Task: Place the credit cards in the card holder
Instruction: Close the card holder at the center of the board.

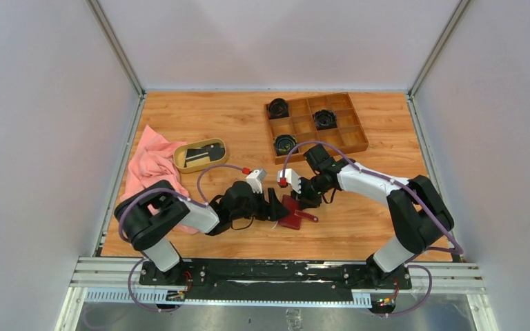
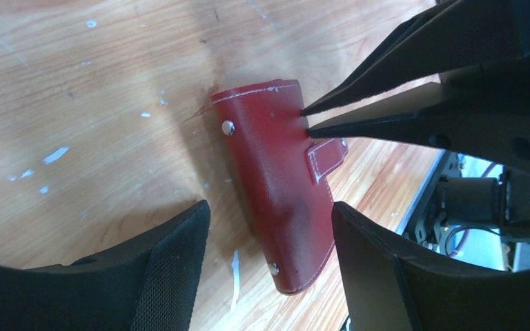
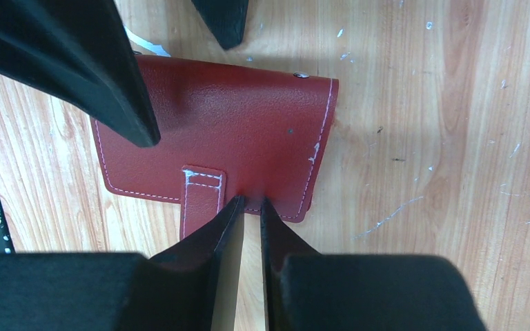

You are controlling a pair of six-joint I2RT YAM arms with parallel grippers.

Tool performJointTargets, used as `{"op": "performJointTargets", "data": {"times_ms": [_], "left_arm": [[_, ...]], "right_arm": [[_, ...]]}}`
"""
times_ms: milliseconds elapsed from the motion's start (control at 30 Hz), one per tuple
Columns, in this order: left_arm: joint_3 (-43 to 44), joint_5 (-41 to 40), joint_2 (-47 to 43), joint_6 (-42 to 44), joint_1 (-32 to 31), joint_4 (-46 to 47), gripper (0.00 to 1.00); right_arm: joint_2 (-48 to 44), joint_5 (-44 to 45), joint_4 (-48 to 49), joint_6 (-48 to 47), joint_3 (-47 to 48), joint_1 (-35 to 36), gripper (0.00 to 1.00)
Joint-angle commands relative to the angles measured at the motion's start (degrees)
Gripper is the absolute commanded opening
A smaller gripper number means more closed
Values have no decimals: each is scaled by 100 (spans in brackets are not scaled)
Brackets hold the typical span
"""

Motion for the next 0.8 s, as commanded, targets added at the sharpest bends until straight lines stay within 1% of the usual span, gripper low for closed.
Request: {"op": "performJointTargets", "data": {"times_ms": [0,100,367,567,667,767], "left_arm": [[-221,550,744,-670,75,1128,70],[-207,690,1126,-932,91,1527,66],[-126,787,1543,-1088,104,1680,59],[-92,951,2057,-1394,104,2291,52],[-90,984,2209,-1481,111,2481,50],[-69,963,2217,-1453,113,2406,43]], "right_arm": [[205,237,-285,-119,-15,66,18],[210,258,-296,-129,-11,66,18],[219,258,-316,-138,-5,71,18],[235,243,-331,-145,-4,67,18],[268,242,-366,-163,5,72,18],[288,241,-385,-173,14,70,18]]}}
